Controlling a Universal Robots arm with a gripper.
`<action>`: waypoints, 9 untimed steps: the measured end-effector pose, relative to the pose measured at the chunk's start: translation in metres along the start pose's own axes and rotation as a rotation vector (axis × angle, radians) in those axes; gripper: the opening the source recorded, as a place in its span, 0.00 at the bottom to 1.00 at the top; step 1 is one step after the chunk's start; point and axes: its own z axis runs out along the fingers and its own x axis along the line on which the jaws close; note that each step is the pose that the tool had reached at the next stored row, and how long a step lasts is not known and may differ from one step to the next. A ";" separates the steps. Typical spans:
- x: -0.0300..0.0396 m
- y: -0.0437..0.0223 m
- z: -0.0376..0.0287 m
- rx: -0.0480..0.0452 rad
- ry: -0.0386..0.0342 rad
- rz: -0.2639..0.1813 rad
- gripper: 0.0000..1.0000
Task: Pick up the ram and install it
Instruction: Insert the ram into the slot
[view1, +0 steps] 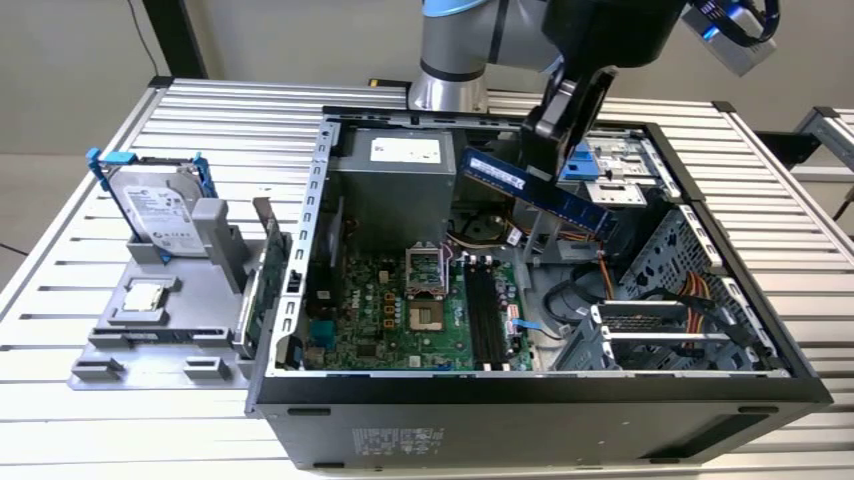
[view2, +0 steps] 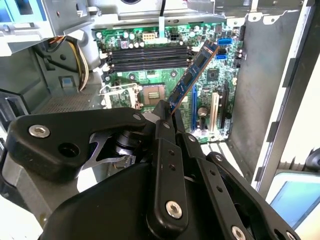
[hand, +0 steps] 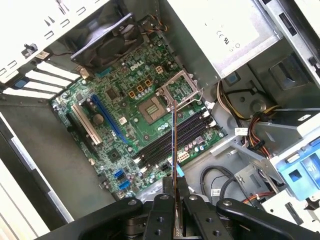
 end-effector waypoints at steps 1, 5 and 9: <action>0.0000 0.0000 0.0000 -0.0004 -0.0001 0.007 0.00; 0.0000 0.0000 0.0000 -0.0014 -0.0004 0.024 0.00; 0.0000 0.0000 0.0000 -0.0014 -0.0004 0.025 0.00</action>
